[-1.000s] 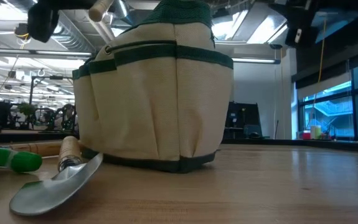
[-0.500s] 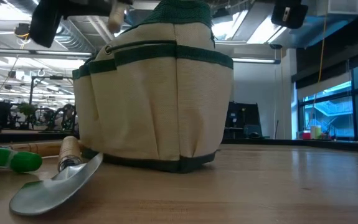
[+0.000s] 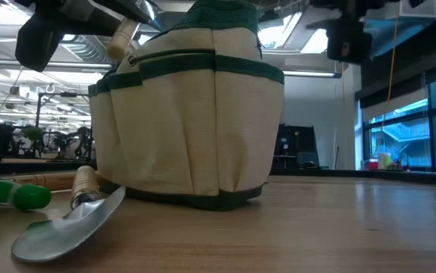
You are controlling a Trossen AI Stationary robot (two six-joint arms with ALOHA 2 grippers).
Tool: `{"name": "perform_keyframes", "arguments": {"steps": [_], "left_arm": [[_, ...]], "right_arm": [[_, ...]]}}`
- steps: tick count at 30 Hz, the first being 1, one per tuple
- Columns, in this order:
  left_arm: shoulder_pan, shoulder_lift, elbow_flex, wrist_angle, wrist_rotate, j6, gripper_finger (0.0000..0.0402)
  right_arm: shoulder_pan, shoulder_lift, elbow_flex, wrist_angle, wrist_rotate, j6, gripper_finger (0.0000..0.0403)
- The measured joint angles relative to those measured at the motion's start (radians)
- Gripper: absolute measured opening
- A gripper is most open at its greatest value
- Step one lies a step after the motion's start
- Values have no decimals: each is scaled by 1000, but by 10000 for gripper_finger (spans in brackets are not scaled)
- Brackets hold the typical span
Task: Pick & Place Garden tools in Gardening bag
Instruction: Put the brown hand rake into the green gardening bag
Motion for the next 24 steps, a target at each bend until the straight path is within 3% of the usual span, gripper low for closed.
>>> {"name": "perform_keyframes", "arguments": {"steps": [5,9,14,24], "left_arm": [[-1,-16,0,-30,9,3,62],[-1,-17,0,-35,9,3,62],[-1,-17,0,-55,8,-10,62],[-10,-17,0,-92,8,-30,62]], "right_arm": [[0,155,119,-34,35,-120,249],[-12,285,251,-162,60,-194,249],[-34,419,363,-220,-32,-207,249],[-42,540,489,-283,-11,-258,249]]}}
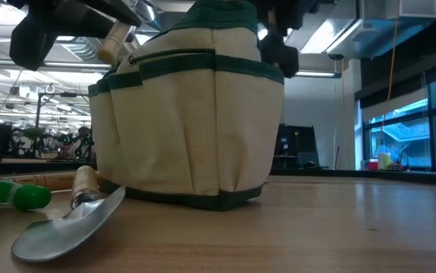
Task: Pick & Place Garden tools in Gardening bag
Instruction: Put the brown hand rake into the green gardening bag
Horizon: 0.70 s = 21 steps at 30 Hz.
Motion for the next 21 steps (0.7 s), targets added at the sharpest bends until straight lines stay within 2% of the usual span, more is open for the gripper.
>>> {"name": "perform_keyframes", "arguments": {"steps": [10,15,21], "left_arm": [[-3,0,0,-55,-1,-58,62],[3,0,0,-55,-8,-57,62],[40,0,0,-55,-7,-20,62]], "right_arm": [[-5,79,44,-12,17,-22,249],[-8,83,44,-23,67,-23,249],[-14,84,44,-26,65,-5,244]]}}
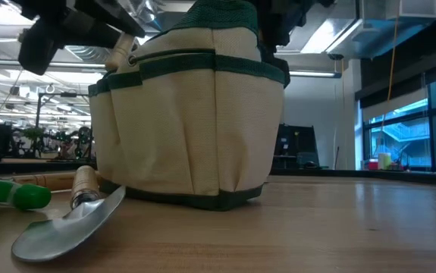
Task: Pick & Place Garden tools in Gardening bag
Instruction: Put the brown hand rake into the green gardening bag
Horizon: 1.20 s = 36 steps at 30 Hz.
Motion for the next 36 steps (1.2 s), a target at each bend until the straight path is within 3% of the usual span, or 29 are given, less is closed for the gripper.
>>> {"name": "perform_keyframes", "arguments": {"steps": [16,27,36], "left_arm": [[-7,0,0,13,39,11,62],[1,0,0,-18,42,13,62],[1,3,0,-57,45,-21,62]], "right_arm": [[-2,22,1,-7,-35,8,137],[-5,28,0,-19,-33,41,107],[-15,28,0,-73,-15,58,7]]}}
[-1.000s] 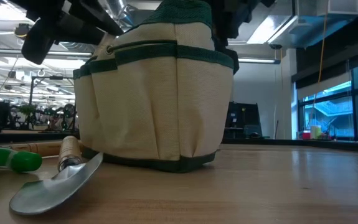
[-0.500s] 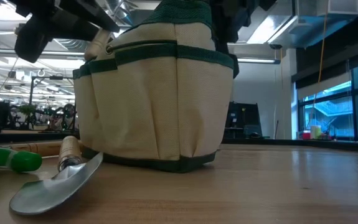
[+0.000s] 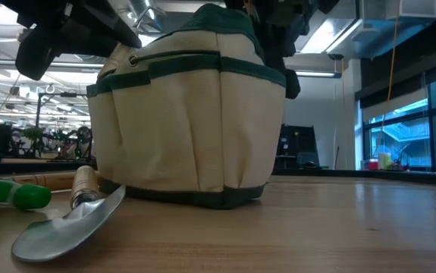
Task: Pick & Place Garden tools in Gardening bag
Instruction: Put the brown hand rake into the green gardening bag
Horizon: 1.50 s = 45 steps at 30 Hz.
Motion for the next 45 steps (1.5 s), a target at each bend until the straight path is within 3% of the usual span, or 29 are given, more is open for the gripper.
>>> {"name": "perform_keyframes", "arguments": {"steps": [9,15,24,33,38,45], "left_arm": [[43,7,0,50,-16,85,62],[68,20,-1,166,0,201,62],[68,23,-1,176,-5,208,62],[74,23,-1,179,-16,186,62],[74,23,-1,180,-25,177,62],[74,23,-1,183,-49,156,62]], "right_arm": [[-2,-3,13,-6,15,23,2],[-8,-3,87,-75,97,-4,1],[-36,-4,128,-226,151,-52,1],[-39,0,128,-200,138,-125,4],[-40,0,128,-195,133,-158,49],[-40,-12,129,-193,163,-161,169]]}}
